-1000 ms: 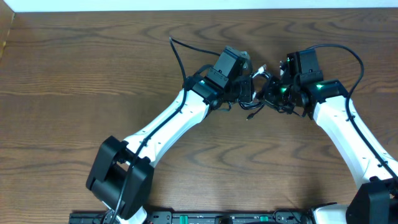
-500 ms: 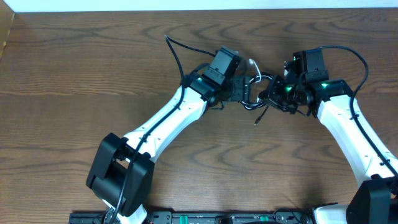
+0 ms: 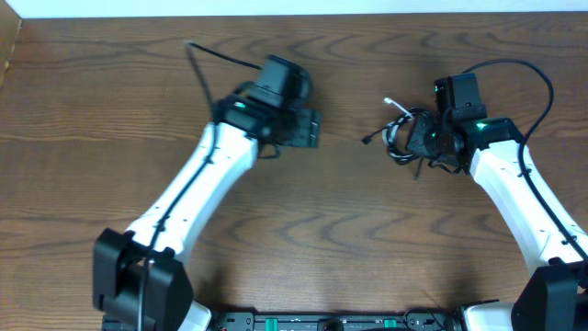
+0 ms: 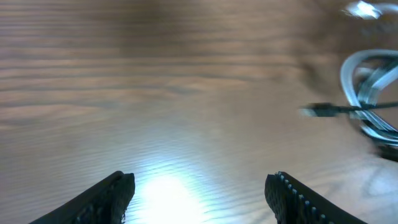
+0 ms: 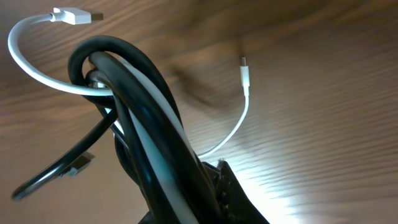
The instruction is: Untangle cables
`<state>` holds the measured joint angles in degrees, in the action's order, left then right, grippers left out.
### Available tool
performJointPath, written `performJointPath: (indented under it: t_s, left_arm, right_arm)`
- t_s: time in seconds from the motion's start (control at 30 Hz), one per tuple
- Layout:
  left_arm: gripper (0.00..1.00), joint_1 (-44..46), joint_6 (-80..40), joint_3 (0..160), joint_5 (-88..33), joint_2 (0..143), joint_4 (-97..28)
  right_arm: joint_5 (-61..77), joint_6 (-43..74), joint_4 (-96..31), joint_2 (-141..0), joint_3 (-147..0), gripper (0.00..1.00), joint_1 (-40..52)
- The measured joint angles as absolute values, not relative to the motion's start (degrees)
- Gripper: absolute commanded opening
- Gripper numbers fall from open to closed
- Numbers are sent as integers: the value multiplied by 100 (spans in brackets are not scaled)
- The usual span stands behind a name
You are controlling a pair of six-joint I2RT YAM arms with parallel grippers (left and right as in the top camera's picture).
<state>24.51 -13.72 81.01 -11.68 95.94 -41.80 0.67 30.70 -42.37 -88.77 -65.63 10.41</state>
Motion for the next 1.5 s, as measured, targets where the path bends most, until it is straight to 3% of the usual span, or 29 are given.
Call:
performJointPath:
  t_s: [0.4, 0.73, 0.8, 0.87, 0.93, 1.2, 1.5]
  left_arm:
    - [73, 1310, -1308, 8101, -1166, 9459, -4370]
    - [73, 1256, -1304, 8101, -1166, 9459, -4372]
    - [73, 1253, -1304, 8101, -1166, 9456, -4372]
    - [73, 1253, -1304, 8101, -1166, 9456, -4372]
    - [73, 1251, -1304, 8101, -1166, 9456, -4372]
    - [73, 1247, -1304, 8101, -1166, 9456, -4375]
    - [73, 1245, -1208, 8101, -1441, 9459, -4379]
  right_arm:
    - [-3743, 1518, -4195, -9087, -6755, 1, 2257]
    - [-5085, 1013, -4021, -10425, -6777, 4, 3148]
    - [-5061, 969, -3979, -10521, -6775, 31, 3426]
    - [-4875, 886, -4003, -10538, -6775, 47, 3693]
    - [-4628, 834, -4007, -10538, -6777, 56, 3938]
    - [-2755, 718, -3935, -10442, -6777, 61, 4233]
    - [-357, 858, -3929, -9142, -6777, 63, 3181]
